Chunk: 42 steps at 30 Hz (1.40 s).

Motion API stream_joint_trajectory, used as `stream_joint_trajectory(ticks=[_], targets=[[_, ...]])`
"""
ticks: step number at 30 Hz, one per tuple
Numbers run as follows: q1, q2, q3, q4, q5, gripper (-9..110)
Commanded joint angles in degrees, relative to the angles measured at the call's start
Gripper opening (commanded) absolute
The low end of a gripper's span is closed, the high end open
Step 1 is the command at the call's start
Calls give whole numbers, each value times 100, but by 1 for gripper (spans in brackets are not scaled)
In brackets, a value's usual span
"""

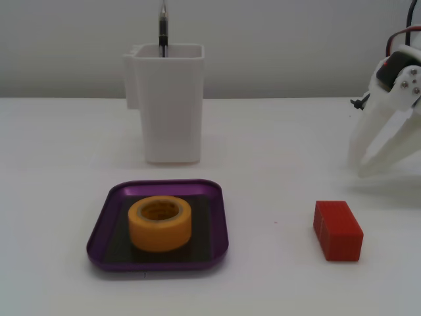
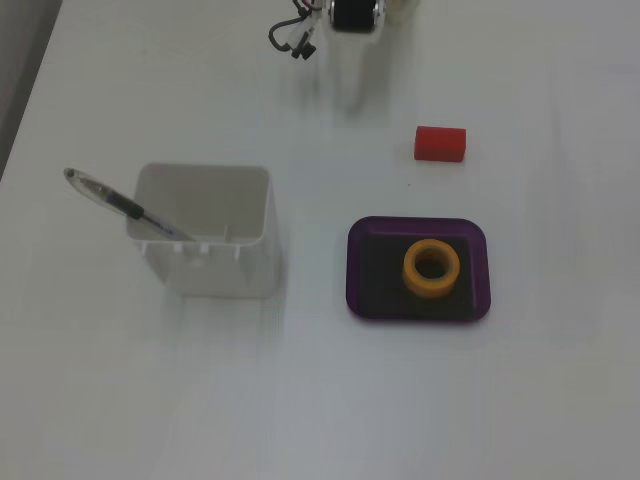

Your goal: Remove the yellow tape from the box.

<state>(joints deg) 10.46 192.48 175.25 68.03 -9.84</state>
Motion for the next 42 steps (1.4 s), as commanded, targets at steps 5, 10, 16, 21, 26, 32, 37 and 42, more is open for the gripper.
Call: stream_joint_trajectory(ticks=[5,10,16,21,26,32,37,42], targets=[[-62,343,9,-79,-53,0],[-62,343,0,-79,-53,0],[-53,343,-290,-211,-9,0],[-44,343,-1433,-237,9,0],[-26,237,-2514,-158,-70,0],[-26,-396,-2971,-149,-800,0],[-44,-2188,-3621,-149,-993,0],[-360,-4069,-4693,44,-993,3]])
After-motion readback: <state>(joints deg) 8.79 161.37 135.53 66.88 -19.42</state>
